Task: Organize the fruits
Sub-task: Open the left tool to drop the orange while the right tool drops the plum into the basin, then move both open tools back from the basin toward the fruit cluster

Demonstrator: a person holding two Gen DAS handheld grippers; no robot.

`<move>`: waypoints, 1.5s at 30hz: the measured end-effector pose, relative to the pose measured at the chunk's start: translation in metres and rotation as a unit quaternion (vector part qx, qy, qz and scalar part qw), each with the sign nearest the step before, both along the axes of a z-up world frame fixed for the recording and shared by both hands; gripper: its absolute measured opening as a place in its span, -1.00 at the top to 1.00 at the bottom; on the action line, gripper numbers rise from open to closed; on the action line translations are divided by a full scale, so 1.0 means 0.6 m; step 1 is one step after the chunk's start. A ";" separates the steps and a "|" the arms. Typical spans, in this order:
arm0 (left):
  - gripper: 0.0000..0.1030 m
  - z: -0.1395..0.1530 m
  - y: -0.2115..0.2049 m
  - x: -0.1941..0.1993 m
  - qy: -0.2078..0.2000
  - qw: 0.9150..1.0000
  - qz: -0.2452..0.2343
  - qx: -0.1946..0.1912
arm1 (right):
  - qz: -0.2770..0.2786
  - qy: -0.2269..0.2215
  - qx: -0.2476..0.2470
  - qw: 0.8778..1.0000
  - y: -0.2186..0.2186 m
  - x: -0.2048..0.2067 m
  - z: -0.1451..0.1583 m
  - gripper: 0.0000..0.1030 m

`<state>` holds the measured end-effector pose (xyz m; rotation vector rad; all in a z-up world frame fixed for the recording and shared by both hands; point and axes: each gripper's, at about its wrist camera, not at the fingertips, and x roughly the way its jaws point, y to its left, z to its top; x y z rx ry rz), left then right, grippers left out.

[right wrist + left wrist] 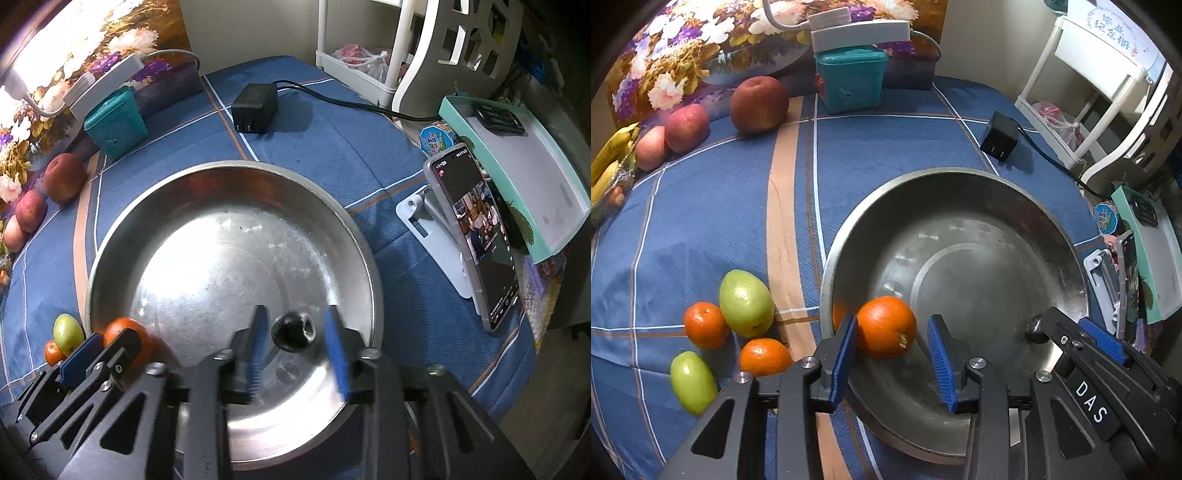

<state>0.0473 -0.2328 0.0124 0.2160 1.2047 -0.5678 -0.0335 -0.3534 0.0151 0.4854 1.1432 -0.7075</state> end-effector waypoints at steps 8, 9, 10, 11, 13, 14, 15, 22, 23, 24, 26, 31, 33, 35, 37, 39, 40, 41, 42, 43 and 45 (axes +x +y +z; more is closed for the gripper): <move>-0.09 0.026 0.012 -0.001 -0.019 1.000 0.006 -0.003 | -0.003 -0.012 -0.001 1.000 0.000 -0.002 0.012 0.23; -0.11 0.027 0.015 0.000 -0.021 1.000 0.007 -0.002 | -0.003 -0.014 -0.002 1.000 0.000 -0.003 0.015 0.23; -0.16 0.030 0.018 0.001 -0.024 1.000 0.010 0.000 | -0.004 -0.016 -0.003 1.000 0.001 -0.005 0.018 0.22; -0.21 0.032 0.022 0.002 -0.026 1.000 0.013 0.002 | -0.004 -0.018 -0.004 1.000 0.000 -0.006 0.019 0.22; -0.28 0.034 0.029 0.004 -0.030 0.999 0.021 0.009 | -0.003 -0.021 -0.004 1.000 0.000 -0.008 0.023 0.21; -0.32 0.035 0.033 0.006 -0.033 0.999 0.026 0.014 | -0.003 -0.021 -0.004 1.000 0.000 -0.008 0.023 0.21; -0.34 0.035 0.037 0.008 -0.035 0.999 0.032 0.018 | -0.002 -0.021 -0.004 1.000 -0.001 -0.008 0.023 0.21; -0.74 0.023 0.073 0.029 -0.038 0.994 0.092 0.053 | 0.006 -0.023 0.009 1.000 0.001 -0.003 0.018 -0.10; -0.83 0.021 0.077 0.031 -0.041 0.993 0.098 0.057 | 0.007 -0.021 0.008 1.000 0.003 -0.002 0.017 -0.10; -0.85 0.019 0.082 0.033 -0.043 0.992 0.104 0.064 | 0.010 -0.018 0.007 1.000 0.004 0.000 0.016 -0.14; -0.87 0.016 0.087 0.036 -0.045 0.990 0.112 0.071 | 0.014 -0.012 0.004 1.000 0.006 0.003 0.012 -0.29; -1.00 0.012 0.105 0.040 -0.046 0.987 0.132 0.080 | 0.027 -0.003 0.001 1.000 0.012 0.006 0.006 -0.41; -1.00 0.013 0.113 0.041 -0.043 0.986 0.140 0.082 | 0.034 0.000 0.000 0.999 0.014 0.008 0.004 -0.41; -1.00 0.010 0.116 0.045 -0.040 0.985 0.145 0.086 | 0.038 0.002 -0.001 0.999 0.015 0.009 0.003 -0.43; -1.00 0.007 0.121 0.049 -0.039 0.983 0.152 0.092 | 0.040 0.003 -0.003 0.999 0.016 0.010 0.003 -0.63; -1.00 0.006 0.125 0.053 -0.038 0.982 0.158 0.095 | 0.041 0.004 -0.006 0.999 0.017 0.009 0.003 -0.68; -1.00 0.005 0.128 0.054 -0.037 0.982 0.161 0.096 | 0.043 0.004 -0.006 0.999 0.018 0.009 0.003 -0.68; -1.00 0.005 0.129 0.056 -0.036 0.981 0.162 0.096 | 0.044 0.004 -0.006 0.999 0.018 0.009 0.003 -0.68; -1.00 0.005 0.131 0.057 -0.036 0.981 0.163 0.096 | 0.046 0.003 -0.006 0.999 0.019 0.009 0.002 -0.68; -1.00 0.005 0.132 0.057 -0.036 0.981 0.164 0.097 | 0.048 0.003 -0.007 0.999 0.020 0.010 0.002 -0.70; -1.00 0.006 0.133 0.058 -0.035 0.981 0.165 0.097 | 0.055 0.004 -0.012 0.998 0.024 0.012 0.003 -0.74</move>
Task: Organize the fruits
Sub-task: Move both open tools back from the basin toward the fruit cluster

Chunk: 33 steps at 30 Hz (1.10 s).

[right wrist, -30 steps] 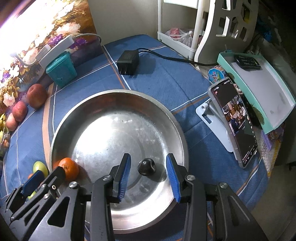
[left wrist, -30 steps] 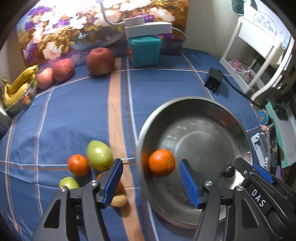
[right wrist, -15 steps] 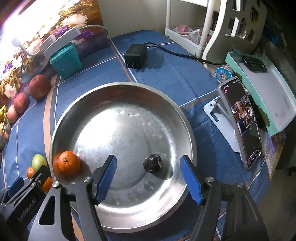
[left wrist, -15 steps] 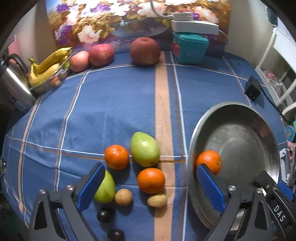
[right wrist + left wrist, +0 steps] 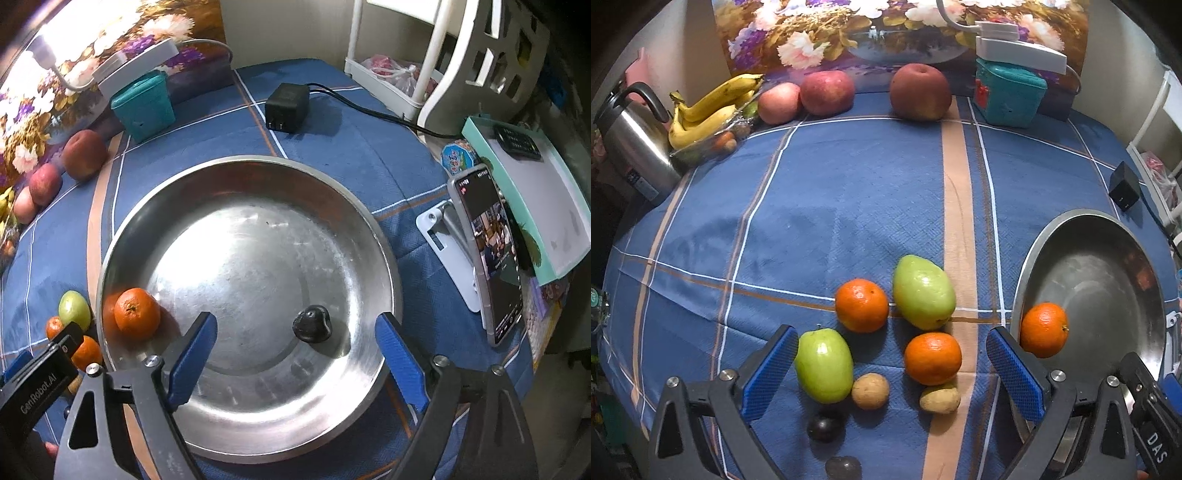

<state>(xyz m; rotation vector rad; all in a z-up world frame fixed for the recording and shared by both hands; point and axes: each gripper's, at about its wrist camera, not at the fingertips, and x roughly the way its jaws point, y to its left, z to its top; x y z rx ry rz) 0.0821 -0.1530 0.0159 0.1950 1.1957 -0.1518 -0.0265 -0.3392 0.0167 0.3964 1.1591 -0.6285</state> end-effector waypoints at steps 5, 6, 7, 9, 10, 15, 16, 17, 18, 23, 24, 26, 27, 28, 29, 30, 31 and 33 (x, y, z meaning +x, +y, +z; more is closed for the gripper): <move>-1.00 0.003 0.002 0.002 -0.001 1.000 0.000 -0.002 | 0.013 -0.004 -0.002 1.000 0.009 0.006 0.002 -0.88; -1.00 0.004 0.003 0.002 -0.001 1.000 -0.002 -0.004 | 0.015 -0.005 -0.004 1.000 0.010 0.006 0.003 -0.88; -1.00 0.004 0.004 0.003 -0.001 1.000 -0.004 -0.006 | 0.017 -0.006 -0.006 1.000 0.011 0.006 0.004 -0.88; -1.00 0.004 0.006 0.003 0.000 1.000 -0.008 -0.006 | 0.016 -0.009 -0.006 1.000 0.012 0.006 0.005 -0.88; -1.00 0.005 0.007 0.002 0.000 1.000 -0.009 -0.006 | 0.014 -0.010 -0.006 1.000 0.011 0.006 0.006 -0.88; -1.00 0.009 0.021 0.000 0.002 1.000 -0.011 -0.014 | 0.010 -0.018 -0.011 1.000 0.010 0.003 0.013 -0.88; -1.00 0.009 0.026 0.000 0.001 1.000 -0.010 -0.014 | 0.010 -0.019 -0.011 1.000 0.011 0.003 0.014 -0.88; -1.00 0.010 0.032 0.000 0.003 1.000 -0.008 -0.016 | 0.011 -0.018 -0.012 1.000 0.012 0.002 0.014 -0.88; -1.00 0.011 0.036 -0.001 0.003 1.000 -0.007 -0.018 | 0.012 -0.018 -0.012 1.000 0.013 0.001 0.014 -0.88; -1.00 0.021 0.074 -0.002 -0.001 1.000 0.001 -0.020 | 0.011 -0.032 -0.011 0.999 0.021 -0.002 0.023 -0.88; -1.00 0.022 0.083 -0.003 -0.003 1.000 0.003 -0.019 | 0.011 -0.035 -0.012 0.999 0.023 -0.003 0.026 -0.88; -1.00 0.027 0.106 -0.002 -0.006 1.000 0.009 -0.020 | 0.012 -0.041 -0.013 0.999 0.028 -0.004 0.031 -0.88; -1.00 0.028 0.114 -0.002 -0.006 1.000 0.010 -0.020 | 0.012 -0.043 -0.011 0.999 0.031 -0.005 0.032 -0.88; -1.00 0.031 0.125 -0.003 -0.007 1.000 0.011 -0.020 | 0.013 -0.045 -0.008 0.999 0.034 -0.005 0.033 -0.88; -1.00 0.033 0.132 -0.003 -0.009 1.000 0.012 -0.018 | 0.013 -0.047 -0.004 0.999 0.037 -0.005 0.032 -0.88; -1.00 0.036 0.143 -0.004 -0.014 1.000 0.013 -0.014 | 0.015 -0.047 0.000 0.999 0.040 -0.004 0.032 -0.88; -1.00 0.041 0.153 -0.005 -0.021 1.000 0.015 -0.009 | 0.019 -0.046 0.002 0.999 0.045 -0.003 0.031 -0.88; -1.00 0.047 0.171 -0.007 -0.032 0.999 0.022 -0.003 | 0.026 -0.044 0.004 0.999 0.055 -0.001 0.030 -0.88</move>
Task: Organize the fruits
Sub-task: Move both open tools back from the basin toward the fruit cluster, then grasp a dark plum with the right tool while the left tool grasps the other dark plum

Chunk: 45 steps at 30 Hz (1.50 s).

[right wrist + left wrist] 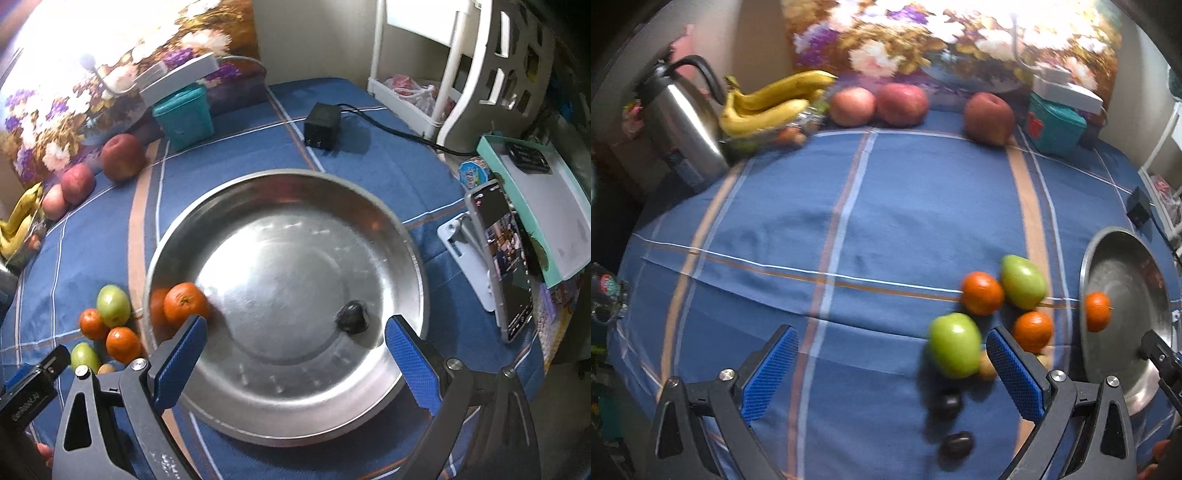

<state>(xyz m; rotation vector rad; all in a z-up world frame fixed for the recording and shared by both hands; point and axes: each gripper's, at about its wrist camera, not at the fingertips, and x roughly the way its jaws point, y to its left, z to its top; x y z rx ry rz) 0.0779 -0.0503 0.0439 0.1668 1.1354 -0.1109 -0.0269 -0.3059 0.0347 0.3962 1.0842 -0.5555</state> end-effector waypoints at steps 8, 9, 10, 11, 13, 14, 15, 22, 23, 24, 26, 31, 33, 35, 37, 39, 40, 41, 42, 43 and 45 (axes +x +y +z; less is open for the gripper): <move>-1.00 0.011 0.084 0.002 -0.012 0.999 0.031 -0.001 | 0.045 -0.011 0.025 0.999 0.057 0.012 0.001 -0.88; -1.00 0.011 0.091 0.002 -0.013 0.999 0.034 -0.002 | 0.051 -0.015 0.035 0.998 0.065 0.014 0.002 -0.88; -1.00 0.010 0.099 0.002 -0.013 0.999 0.038 -0.005 | 0.058 -0.019 0.045 0.997 0.072 0.017 0.002 -0.88; -1.00 0.009 0.106 0.002 -0.011 0.999 0.041 -0.008 | 0.063 -0.021 0.050 0.997 0.078 0.019 0.002 -0.88; -1.00 0.004 0.121 0.002 -0.005 0.999 0.048 -0.015 | 0.076 -0.018 0.055 0.995 0.097 0.027 0.003 -0.88; -1.00 0.000 0.126 0.002 0.001 0.999 0.051 -0.017 | 0.081 -0.016 0.053 0.995 0.105 0.030 0.005 -0.88; -1.00 -0.006 0.132 0.003 0.008 0.998 0.054 -0.021 | 0.086 -0.014 0.050 0.995 0.113 0.033 0.006 -0.88; -1.00 -0.031 0.154 0.006 0.041 0.997 0.062 -0.027 | 0.129 -0.008 0.042 0.991 0.176 0.054 0.009 -0.88; -1.00 -0.034 0.156 0.006 0.044 0.997 0.064 -0.026 | 0.134 -0.007 0.041 0.990 0.182 0.054 0.008 -0.88; -1.00 -0.039 0.160 0.005 0.048 0.996 0.066 -0.024 | 0.139 -0.005 0.039 0.990 0.189 0.056 0.008 -0.88; -1.00 -0.045 0.164 0.004 0.054 0.996 0.070 -0.018 | 0.149 0.000 0.032 0.988 0.207 0.058 0.005 -0.88; -1.00 -0.065 0.175 -0.004 0.071 0.995 0.071 -0.002 | 0.167 0.013 0.031 0.985 0.238 0.054 -0.008 -0.88; -1.00 -0.072 0.179 -0.006 0.078 0.994 0.072 -0.002 | 0.171 0.019 0.033 0.984 0.249 0.052 -0.014 -0.88; -1.00 -0.080 0.182 -0.009 0.086 0.994 0.072 0.002 | 0.176 0.027 0.033 0.983 0.259 0.049 -0.020 -0.88; -1.00 -0.085 0.184 -0.012 0.092 0.993 0.071 0.005 | 0.181 0.034 0.031 0.982 0.269 0.046 -0.025 -0.88; -1.00 -0.086 0.186 -0.014 0.094 0.993 0.070 0.004 | 0.181 0.038 0.030 0.982 0.273 0.043 -0.028 -0.88; -1.00 -0.087 0.190 -0.016 0.093 0.993 0.070 0.004 | 0.182 0.040 0.031 0.982 0.275 0.042 -0.030 -0.88; -1.00 -0.086 0.191 -0.017 0.092 0.993 0.070 0.004 | 0.183 0.042 0.032 0.982 0.278 0.041 -0.031 -0.88; -1.00 -0.085 0.191 -0.018 0.091 0.993 0.070 0.005 | 0.184 0.044 0.034 0.981 0.279 0.041 -0.033 -0.88; -1.00 -0.085 0.193 -0.020 0.090 0.994 0.069 0.006 | 0.186 0.046 0.037 0.981 0.281 0.040 -0.036 -0.88; -1.00 -0.084 0.196 -0.022 0.089 0.994 0.069 0.008 | 0.188 0.050 0.039 0.980 0.283 0.041 -0.039 -0.88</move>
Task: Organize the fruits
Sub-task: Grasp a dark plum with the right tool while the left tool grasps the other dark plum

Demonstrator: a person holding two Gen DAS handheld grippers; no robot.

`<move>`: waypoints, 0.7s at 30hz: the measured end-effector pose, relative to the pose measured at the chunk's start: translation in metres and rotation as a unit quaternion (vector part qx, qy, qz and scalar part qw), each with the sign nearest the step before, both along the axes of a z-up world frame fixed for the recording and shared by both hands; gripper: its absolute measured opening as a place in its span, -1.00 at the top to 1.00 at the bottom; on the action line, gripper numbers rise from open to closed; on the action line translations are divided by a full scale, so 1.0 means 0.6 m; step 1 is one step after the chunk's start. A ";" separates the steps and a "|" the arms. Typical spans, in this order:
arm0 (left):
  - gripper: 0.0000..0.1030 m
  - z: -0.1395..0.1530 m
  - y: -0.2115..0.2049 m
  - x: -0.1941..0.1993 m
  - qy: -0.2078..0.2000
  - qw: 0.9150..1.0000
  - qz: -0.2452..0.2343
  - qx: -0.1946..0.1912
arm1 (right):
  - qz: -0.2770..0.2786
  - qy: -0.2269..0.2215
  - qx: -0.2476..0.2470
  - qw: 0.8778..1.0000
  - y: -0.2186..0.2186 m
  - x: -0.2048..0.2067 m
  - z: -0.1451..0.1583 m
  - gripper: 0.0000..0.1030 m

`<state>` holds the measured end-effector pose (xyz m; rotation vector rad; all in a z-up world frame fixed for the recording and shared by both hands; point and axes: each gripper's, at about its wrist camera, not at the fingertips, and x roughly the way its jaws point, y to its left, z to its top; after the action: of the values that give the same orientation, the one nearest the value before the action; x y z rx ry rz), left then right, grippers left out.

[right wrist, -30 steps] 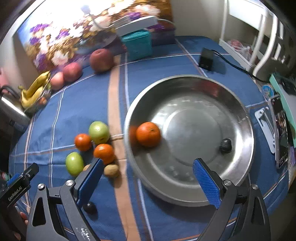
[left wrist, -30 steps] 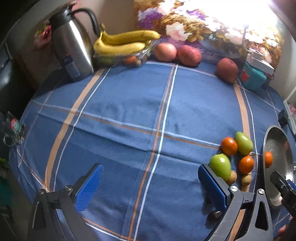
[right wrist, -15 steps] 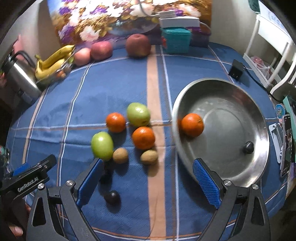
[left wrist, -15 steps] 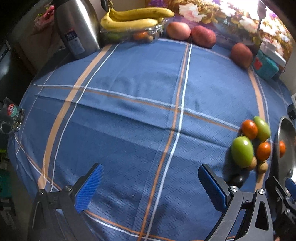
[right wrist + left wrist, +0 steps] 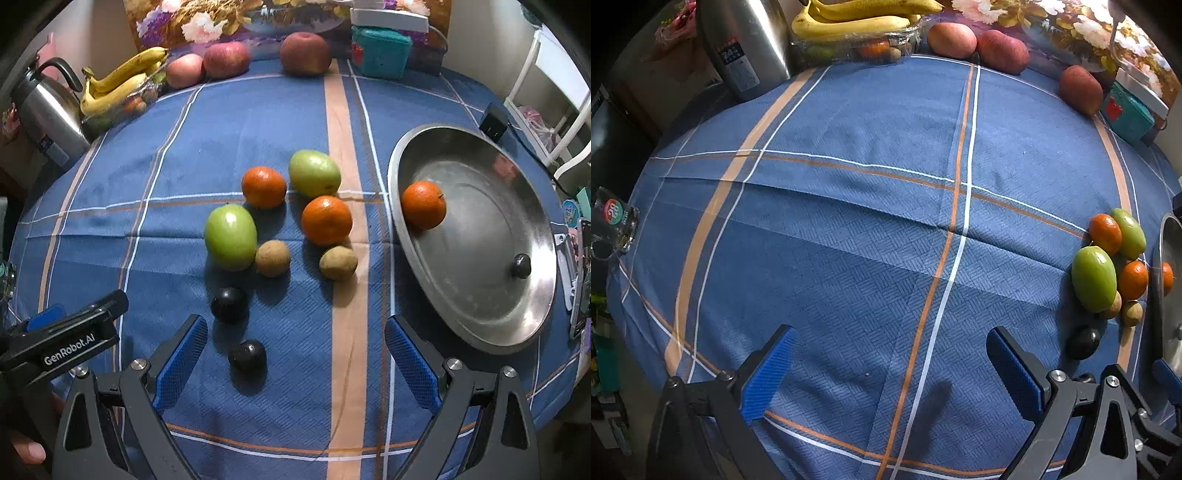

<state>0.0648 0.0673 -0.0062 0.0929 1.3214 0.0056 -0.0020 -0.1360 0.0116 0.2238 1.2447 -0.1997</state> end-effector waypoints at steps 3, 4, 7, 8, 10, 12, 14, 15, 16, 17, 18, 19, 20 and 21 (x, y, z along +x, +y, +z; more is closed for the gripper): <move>-1.00 0.000 -0.001 0.000 -0.001 1.000 -0.003 0.005 | 0.003 0.007 0.001 1.000 0.001 0.002 -0.004 -0.88; -1.00 0.002 -0.002 0.002 -0.002 1.000 -0.004 0.007 | 0.005 0.009 0.001 1.000 0.001 0.003 -0.007 -0.88; -1.00 0.006 -0.006 0.004 -0.003 1.000 -0.007 0.008 | 0.009 0.019 0.004 1.000 0.004 0.005 -0.018 -0.88; -1.00 0.008 -0.008 0.006 -0.003 1.000 -0.008 0.009 | 0.011 0.023 0.005 1.000 0.005 0.006 -0.022 -0.88; -1.00 0.008 -0.010 0.007 -0.004 1.000 -0.010 0.011 | 0.018 0.028 0.006 0.999 0.009 0.009 -0.028 -0.88; -1.00 0.007 -0.009 0.007 -0.004 1.000 -0.011 0.010 | 0.025 0.030 0.006 0.999 0.015 0.012 -0.034 -0.88; -1.00 0.008 -0.010 0.005 -0.004 1.000 -0.011 0.009 | 0.032 0.033 0.009 0.999 0.021 0.014 -0.039 -0.88; -1.00 0.008 -0.010 0.004 -0.004 1.000 -0.012 0.010 | 0.036 0.035 0.007 0.999 0.024 0.015 -0.041 -0.88; -1.00 0.007 -0.010 0.004 -0.004 1.000 -0.012 0.010 | 0.039 0.036 0.004 0.999 0.028 0.017 -0.043 -0.87; -1.00 0.007 -0.011 0.003 -0.006 1.000 -0.013 0.010 | 0.042 0.036 0.002 0.998 0.031 0.018 -0.046 -0.86; -1.00 0.006 -0.009 0.005 -0.006 1.000 -0.015 0.011 | 0.044 0.036 0.002 0.998 0.035 0.019 -0.047 -0.83; -1.00 0.007 -0.011 0.006 -0.007 1.000 -0.016 0.012 | 0.047 0.036 0.003 0.998 0.038 0.020 -0.049 -0.76; -1.00 0.008 -0.015 0.007 -0.008 1.000 -0.018 0.013 | 0.049 0.037 0.004 0.998 0.044 0.021 -0.053 -0.71; -1.00 0.008 -0.018 0.007 -0.008 1.000 -0.019 0.013 | 0.051 0.038 0.005 0.998 0.046 0.021 -0.056 -0.61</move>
<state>0.0692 0.0566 -0.0014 0.1401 1.3034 -0.0097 0.0107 -0.1083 -0.0218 0.1632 1.3289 -0.1150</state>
